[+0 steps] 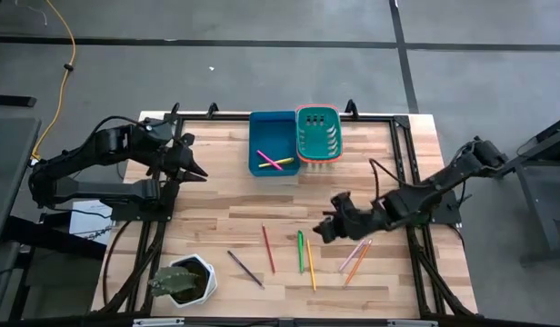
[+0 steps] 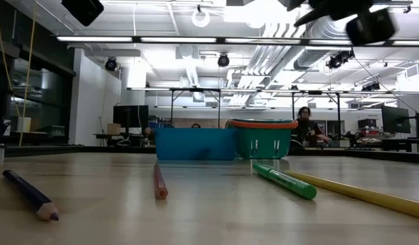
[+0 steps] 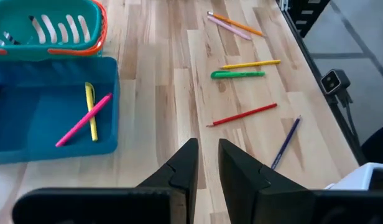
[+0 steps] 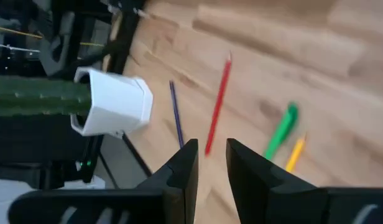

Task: Sort pens & pencils
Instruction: Put the purple pen into the blue bin

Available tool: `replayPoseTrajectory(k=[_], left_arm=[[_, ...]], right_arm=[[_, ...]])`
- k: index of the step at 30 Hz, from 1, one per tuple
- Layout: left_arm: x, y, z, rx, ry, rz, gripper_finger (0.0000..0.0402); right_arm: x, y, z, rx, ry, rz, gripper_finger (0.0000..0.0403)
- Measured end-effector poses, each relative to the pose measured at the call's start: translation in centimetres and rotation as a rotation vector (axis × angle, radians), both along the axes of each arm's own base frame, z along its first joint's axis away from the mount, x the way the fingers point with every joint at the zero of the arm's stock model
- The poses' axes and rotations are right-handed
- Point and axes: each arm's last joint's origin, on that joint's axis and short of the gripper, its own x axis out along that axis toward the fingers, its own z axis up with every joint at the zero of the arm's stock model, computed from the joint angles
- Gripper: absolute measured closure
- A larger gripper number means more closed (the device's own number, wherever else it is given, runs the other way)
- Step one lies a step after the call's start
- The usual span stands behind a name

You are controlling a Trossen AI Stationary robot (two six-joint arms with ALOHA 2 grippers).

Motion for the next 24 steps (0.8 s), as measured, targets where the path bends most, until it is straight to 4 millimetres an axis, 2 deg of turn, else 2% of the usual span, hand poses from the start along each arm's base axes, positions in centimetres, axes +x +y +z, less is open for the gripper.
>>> replayPoseTrajectory(k=[4, 13, 19, 24], left_arm=[[-0.2, -0.1, 0.0, -0.013, 0.007, 0.013, 0.0351], [-0.4, -0.1, -0.3, -0.029, 0.041, 0.041, 0.0351], [-0.4, 0.0, -0.3, -0.019, 0.047, 0.053, 0.0351], [-0.4, 0.0, -0.3, 0.009, 0.047, 0.032, 0.0351]], right_arm=[[-1.3, 1.6, -0.2, 0.063, 0.038, -0.052, 0.0329], [-5.2, 4.3, -1.7, 0.219, 0.242, -0.215, 0.0329], [-5.5, 5.7, -3.2, 0.286, 0.325, -0.269, 0.0329], [-4.3, 6.6, -4.8, 0.347, 0.383, -0.272, 0.0329]])
